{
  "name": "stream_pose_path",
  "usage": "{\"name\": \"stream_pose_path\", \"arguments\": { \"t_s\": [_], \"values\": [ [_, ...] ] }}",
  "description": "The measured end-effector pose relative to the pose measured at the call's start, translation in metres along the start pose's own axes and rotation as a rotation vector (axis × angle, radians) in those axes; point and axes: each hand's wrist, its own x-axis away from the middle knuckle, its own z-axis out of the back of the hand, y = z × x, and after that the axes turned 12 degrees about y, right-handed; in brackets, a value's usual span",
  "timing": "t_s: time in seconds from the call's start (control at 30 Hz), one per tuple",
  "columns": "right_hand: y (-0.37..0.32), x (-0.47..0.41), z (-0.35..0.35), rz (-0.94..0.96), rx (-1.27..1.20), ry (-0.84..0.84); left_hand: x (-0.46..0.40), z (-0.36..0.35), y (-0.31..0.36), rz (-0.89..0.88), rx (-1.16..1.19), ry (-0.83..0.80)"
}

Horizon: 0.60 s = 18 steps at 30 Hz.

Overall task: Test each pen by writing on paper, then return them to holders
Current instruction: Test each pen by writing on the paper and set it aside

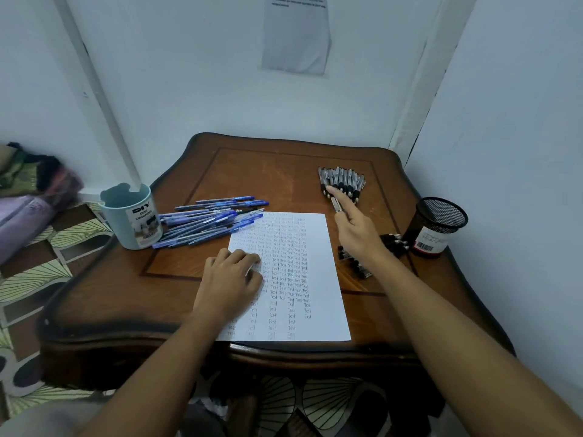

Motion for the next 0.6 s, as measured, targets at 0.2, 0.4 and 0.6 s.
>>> {"name": "stream_pose_path", "arguments": {
  "t_s": [0.2,0.4,0.6],
  "values": [
    [-0.007,0.020,-0.008,-0.374,-0.382,0.090,0.002,0.001,-0.001,0.012,0.022,-0.019],
    [-0.010,0.055,0.002,-0.433,-0.570,0.015,0.003,0.002,-0.004,0.035,0.048,-0.095],
    [0.009,0.085,0.002,-0.374,-0.488,-0.031,0.005,0.013,0.004,0.026,0.028,-0.165]
  ]
}}
